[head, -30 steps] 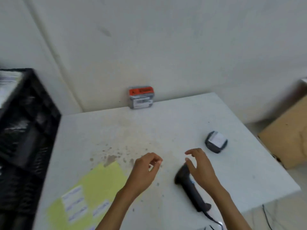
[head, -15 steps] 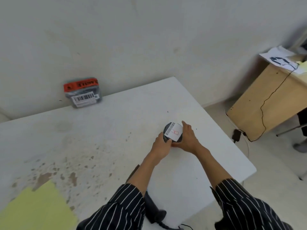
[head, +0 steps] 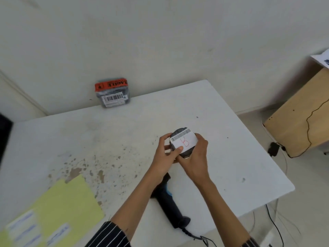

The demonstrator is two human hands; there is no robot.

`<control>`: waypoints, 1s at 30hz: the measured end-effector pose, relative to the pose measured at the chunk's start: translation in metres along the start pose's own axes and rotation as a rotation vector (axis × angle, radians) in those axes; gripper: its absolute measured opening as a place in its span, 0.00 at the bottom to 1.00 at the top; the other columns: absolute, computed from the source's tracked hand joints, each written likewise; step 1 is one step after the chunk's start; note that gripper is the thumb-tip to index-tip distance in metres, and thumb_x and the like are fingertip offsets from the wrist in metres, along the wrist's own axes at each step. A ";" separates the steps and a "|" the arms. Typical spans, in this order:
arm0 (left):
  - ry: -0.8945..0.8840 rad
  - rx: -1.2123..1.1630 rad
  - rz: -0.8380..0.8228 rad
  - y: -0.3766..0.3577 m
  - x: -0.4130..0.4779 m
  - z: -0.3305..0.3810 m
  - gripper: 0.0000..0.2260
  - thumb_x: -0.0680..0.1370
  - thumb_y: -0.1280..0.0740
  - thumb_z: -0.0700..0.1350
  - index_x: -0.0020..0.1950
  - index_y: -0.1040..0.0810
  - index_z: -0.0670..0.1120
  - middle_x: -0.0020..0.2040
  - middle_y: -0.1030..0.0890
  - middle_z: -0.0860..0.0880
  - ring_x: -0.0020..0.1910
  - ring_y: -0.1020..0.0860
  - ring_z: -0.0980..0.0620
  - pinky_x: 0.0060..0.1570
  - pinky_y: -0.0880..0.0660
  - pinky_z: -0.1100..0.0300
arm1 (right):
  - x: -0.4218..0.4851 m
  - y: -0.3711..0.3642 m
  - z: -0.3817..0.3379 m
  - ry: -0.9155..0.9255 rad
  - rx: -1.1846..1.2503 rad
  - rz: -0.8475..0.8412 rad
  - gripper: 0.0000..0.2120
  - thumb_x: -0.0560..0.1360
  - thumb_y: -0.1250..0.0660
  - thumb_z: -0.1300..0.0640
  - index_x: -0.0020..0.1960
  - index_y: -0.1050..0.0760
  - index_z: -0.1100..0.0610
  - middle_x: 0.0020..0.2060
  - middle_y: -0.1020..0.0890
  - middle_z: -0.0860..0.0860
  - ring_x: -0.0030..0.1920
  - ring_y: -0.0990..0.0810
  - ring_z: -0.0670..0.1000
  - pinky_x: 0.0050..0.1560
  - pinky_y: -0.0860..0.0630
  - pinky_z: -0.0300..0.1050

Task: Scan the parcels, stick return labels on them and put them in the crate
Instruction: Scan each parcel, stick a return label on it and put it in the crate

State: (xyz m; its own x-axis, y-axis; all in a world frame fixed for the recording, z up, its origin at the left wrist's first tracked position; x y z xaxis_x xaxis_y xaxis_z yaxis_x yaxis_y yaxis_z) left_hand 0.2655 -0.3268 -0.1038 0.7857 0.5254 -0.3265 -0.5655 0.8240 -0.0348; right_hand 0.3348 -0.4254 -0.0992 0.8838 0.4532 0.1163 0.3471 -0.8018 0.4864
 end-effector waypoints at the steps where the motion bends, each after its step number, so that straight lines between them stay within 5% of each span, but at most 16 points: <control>1: -0.009 -0.002 0.020 0.011 -0.007 0.000 0.23 0.77 0.32 0.41 0.68 0.35 0.54 0.59 0.25 0.49 0.54 0.25 0.58 0.49 0.20 0.58 | -0.011 -0.007 -0.008 -0.007 0.018 -0.011 0.41 0.65 0.23 0.53 0.70 0.42 0.57 0.56 0.37 0.46 0.60 0.32 0.49 0.56 0.27 0.41; 5: 0.027 -0.024 0.093 0.061 -0.036 -0.009 0.24 0.75 0.31 0.39 0.68 0.34 0.53 0.57 0.24 0.48 0.53 0.23 0.56 0.43 0.20 0.62 | -0.054 -0.027 -0.025 -0.068 0.086 -0.139 0.44 0.66 0.24 0.49 0.73 0.46 0.54 0.61 0.39 0.44 0.63 0.36 0.41 0.60 0.36 0.27; 10: 0.128 -0.157 0.206 0.120 -0.062 -0.030 0.23 0.73 0.29 0.36 0.66 0.32 0.42 0.59 0.23 0.43 0.50 0.20 0.50 0.46 0.19 0.54 | -0.109 -0.047 0.005 -0.213 -0.318 -0.260 0.48 0.67 0.28 0.38 0.75 0.49 0.56 0.67 0.38 0.51 0.67 0.37 0.51 0.65 0.37 0.46; 14: 0.137 -0.136 0.213 0.153 -0.072 -0.038 0.20 0.73 0.29 0.37 0.63 0.29 0.40 0.58 0.22 0.43 0.51 0.19 0.48 0.49 0.20 0.52 | -0.126 -0.059 0.020 -0.251 -0.640 -0.329 0.34 0.71 0.32 0.41 0.68 0.37 0.60 0.58 0.31 0.55 0.57 0.30 0.55 0.50 0.32 0.45; 17: 0.127 -0.115 0.221 0.171 -0.075 -0.040 0.20 0.73 0.29 0.37 0.64 0.28 0.41 0.56 0.22 0.41 0.51 0.20 0.47 0.49 0.20 0.53 | -0.128 -0.070 0.021 -0.281 -0.688 -0.425 0.22 0.76 0.36 0.47 0.63 0.34 0.59 0.56 0.27 0.55 0.54 0.26 0.54 0.48 0.31 0.44; 22: 0.121 -0.095 0.256 0.202 -0.074 -0.046 0.21 0.74 0.30 0.36 0.67 0.28 0.42 0.57 0.22 0.40 0.55 0.21 0.44 0.50 0.21 0.53 | -0.129 -0.077 0.000 -0.410 -0.243 -0.389 0.11 0.73 0.32 0.55 0.51 0.31 0.58 0.43 0.22 0.53 0.42 0.24 0.51 0.40 0.27 0.42; 25: 0.132 -0.099 0.307 0.217 -0.072 -0.047 0.22 0.74 0.30 0.36 0.67 0.30 0.38 0.59 0.23 0.40 0.55 0.22 0.44 0.48 0.21 0.55 | -0.130 -0.083 -0.033 -0.383 -0.079 -0.363 0.13 0.71 0.29 0.54 0.48 0.32 0.56 0.38 0.22 0.50 0.37 0.24 0.46 0.34 0.28 0.35; 30: 0.125 -0.074 0.362 0.235 -0.067 -0.044 0.20 0.74 0.30 0.35 0.65 0.30 0.35 0.59 0.23 0.39 0.52 0.22 0.46 0.45 0.19 0.59 | -0.135 -0.095 -0.086 -0.360 0.186 -0.416 0.15 0.70 0.28 0.52 0.44 0.30 0.60 0.31 0.22 0.56 0.27 0.25 0.50 0.30 0.27 0.40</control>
State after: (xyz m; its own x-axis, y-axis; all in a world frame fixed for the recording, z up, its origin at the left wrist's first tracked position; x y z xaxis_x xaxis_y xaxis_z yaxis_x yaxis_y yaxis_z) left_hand 0.0690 -0.1773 -0.1317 0.4978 0.7462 -0.4421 -0.8209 0.5699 0.0375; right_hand 0.1556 -0.3766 -0.0863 0.7007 0.6103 -0.3696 0.7089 -0.6541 0.2639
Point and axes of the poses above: each hand's wrist, its own x-axis towards the middle knuckle, its own y-axis out of the back of the hand, z = x × y, the point moved 6 cm from there along x, towards the middle knuckle
